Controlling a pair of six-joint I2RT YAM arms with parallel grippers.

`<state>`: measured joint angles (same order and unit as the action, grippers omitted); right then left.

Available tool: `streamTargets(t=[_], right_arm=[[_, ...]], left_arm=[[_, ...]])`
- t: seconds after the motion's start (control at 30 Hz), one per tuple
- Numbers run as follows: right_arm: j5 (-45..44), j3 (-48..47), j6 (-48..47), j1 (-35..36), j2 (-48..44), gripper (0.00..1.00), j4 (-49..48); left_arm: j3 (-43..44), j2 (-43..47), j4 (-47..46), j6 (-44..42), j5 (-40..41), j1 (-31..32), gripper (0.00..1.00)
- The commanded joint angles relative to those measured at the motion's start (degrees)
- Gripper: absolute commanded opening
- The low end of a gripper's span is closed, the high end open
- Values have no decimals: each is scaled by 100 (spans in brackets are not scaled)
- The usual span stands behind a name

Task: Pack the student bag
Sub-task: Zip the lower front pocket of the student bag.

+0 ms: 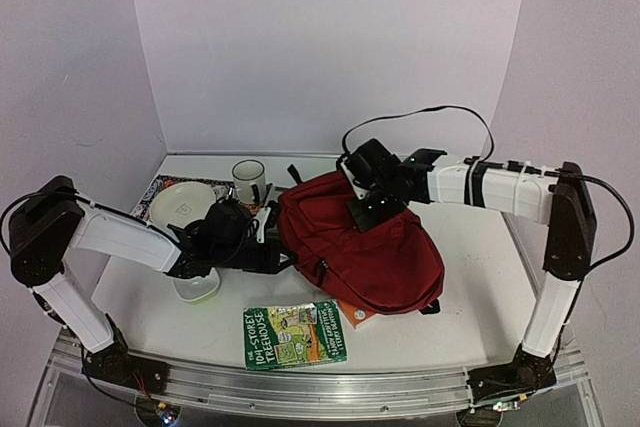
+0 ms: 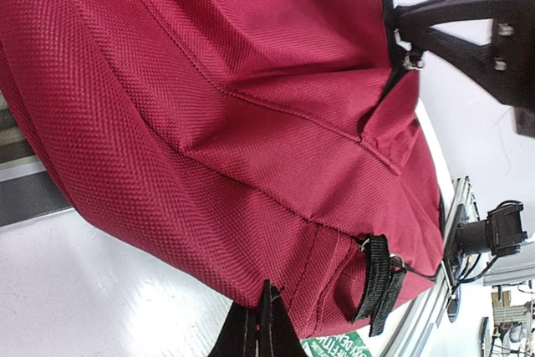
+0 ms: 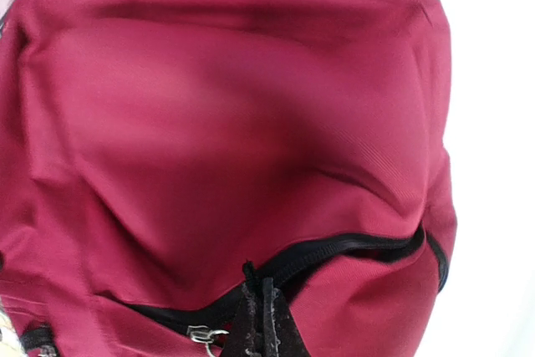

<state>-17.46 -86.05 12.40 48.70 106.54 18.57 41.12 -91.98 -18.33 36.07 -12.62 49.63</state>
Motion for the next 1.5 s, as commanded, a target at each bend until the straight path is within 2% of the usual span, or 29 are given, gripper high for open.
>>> streamTargets(t=[0.0, 0.1, 0.17, 0.23, 0.37, 0.53, 0.73, 1.03, 1.33, 1.47], right_arm=[[423, 844, 617, -404, -629, 0, -1084], [1155, 1065, 751, -405, -686, 0, -1607], [1320, 1234, 881, -405, -707, 0, -1866], [941, 1424, 955, -410, -777, 0, -2088], [189, 1834, 1057, -616, -1050, 0, -2405], [92, 2312, 1138, -1020, -1513, 0, -2902], [-140, 2356, 1051, -1155, -1633, 0, -2973], [-361, 2690, 1570, -1884, -1670, 0, -2990], [116, 2721, 1812, -2899, -1307, 0, -3006], [486, 2660, 1805, -3132, -1104, 0, -3027]], left_arm=[[-114, 248, 137, -38, 72, 22, 0], [-68, 343, 136, -180, 97, 19, 5], [-52, 458, 134, -298, 137, 20, 5], [-58, 569, 128, -386, 179, 22, 0], [-224, 693, 130, -315, 330, 27, 0], [-457, 614, 128, -98, 309, 21, 0], [-676, 595, 98, -42, 459, 21, 0], [-875, 662, 71, 83, 627, -45, 0], [-1036, 769, 34, 142, 624, -166, 0], [-1031, 740, 17, 136, 610, -202, 0]])
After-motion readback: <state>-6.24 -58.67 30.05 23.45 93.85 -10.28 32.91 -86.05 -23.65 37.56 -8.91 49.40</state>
